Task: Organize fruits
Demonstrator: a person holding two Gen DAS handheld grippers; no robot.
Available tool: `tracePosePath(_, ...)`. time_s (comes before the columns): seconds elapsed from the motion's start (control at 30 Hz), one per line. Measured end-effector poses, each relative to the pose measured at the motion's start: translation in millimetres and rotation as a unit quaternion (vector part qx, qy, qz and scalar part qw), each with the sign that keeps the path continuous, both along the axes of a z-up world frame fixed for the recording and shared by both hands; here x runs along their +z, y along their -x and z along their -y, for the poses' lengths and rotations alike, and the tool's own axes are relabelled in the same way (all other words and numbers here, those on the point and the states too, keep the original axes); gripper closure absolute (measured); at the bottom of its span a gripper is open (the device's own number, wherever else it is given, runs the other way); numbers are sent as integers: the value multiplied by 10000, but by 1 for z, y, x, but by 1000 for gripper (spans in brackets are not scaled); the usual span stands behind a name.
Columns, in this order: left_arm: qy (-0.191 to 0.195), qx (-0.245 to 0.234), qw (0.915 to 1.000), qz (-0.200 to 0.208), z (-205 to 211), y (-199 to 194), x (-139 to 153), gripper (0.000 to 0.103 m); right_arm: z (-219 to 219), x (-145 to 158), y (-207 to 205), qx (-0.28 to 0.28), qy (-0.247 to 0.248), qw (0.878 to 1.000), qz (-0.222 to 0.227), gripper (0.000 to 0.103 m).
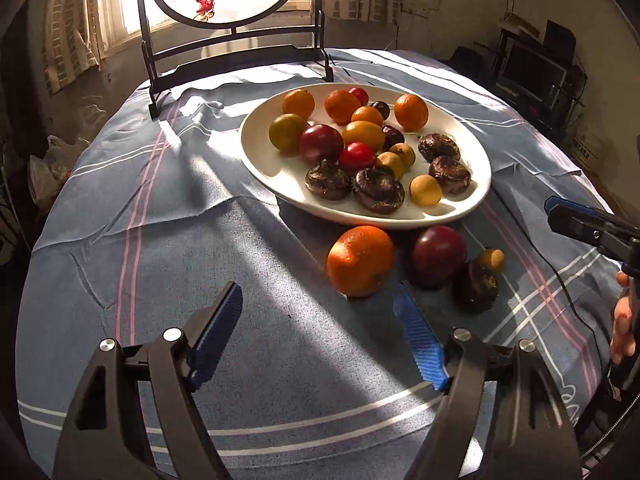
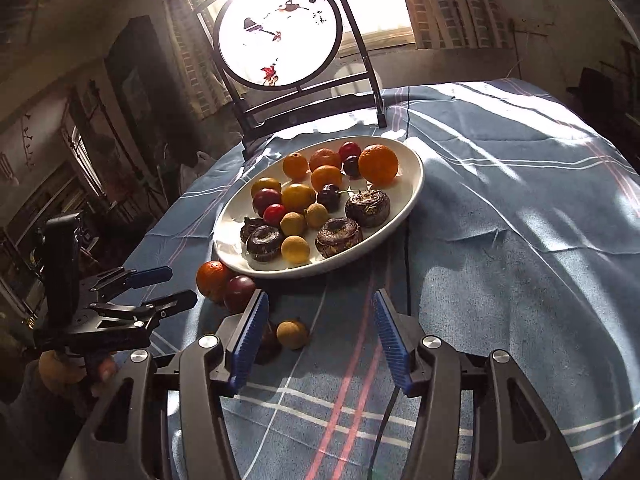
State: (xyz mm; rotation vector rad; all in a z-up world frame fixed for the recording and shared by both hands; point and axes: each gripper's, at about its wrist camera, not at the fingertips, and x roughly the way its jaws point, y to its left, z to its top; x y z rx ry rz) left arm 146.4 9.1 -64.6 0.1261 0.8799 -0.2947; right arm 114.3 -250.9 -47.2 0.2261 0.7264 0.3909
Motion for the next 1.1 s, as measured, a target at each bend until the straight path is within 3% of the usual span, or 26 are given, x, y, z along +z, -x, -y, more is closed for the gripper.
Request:
tracePosePath(0.13, -198, -59, 9997, 96, 10, -7, -4, 28, -2, -9, 1, -38, 40, 10000, -38, 48)
tracePosePath(0.27, -138, -160, 9998, -40, 19, -22, -8, 31, -5, -10, 2, 13, 125, 9999, -13, 48)
tracePosePath(0.33, -126, -294, 9994, -124, 25, -26, -10, 42, -7, -12, 0, 44, 177, 9998, -58, 48)
tracePosePath(0.4, -227, -415, 9987, -173, 32, -24, -12, 70, -9, -12, 0, 68, 226, 9997, -69, 48)
tracePosePath(0.47, -280, -399, 9988, -96, 34, -17, -11, 70, -13, -13, 0, 155, 314, 9994, -82, 48)
tracePosePath(0.57, 43, -347, 9993, -101, 24, -4, -7, 70, -24, -13, 2, 311, 555, 9979, -95, 49)
tracePosePath(0.73, 370, -209, 9991, -20, 7, 18, -3, 70, -44, -22, -12, 540, 931, 9929, -500, 66)
tracePosePath(0.87, 717, -43, 9974, -29, -8, 18, -1, 70, -55, -22, -21, 547, 1078, 9910, -582, 69)
tracePosePath(1.1, 790, -17, 9969, 16, -8, 17, 0, 70, -76, -25, -26, 785, 1246, 9869, -660, 76)
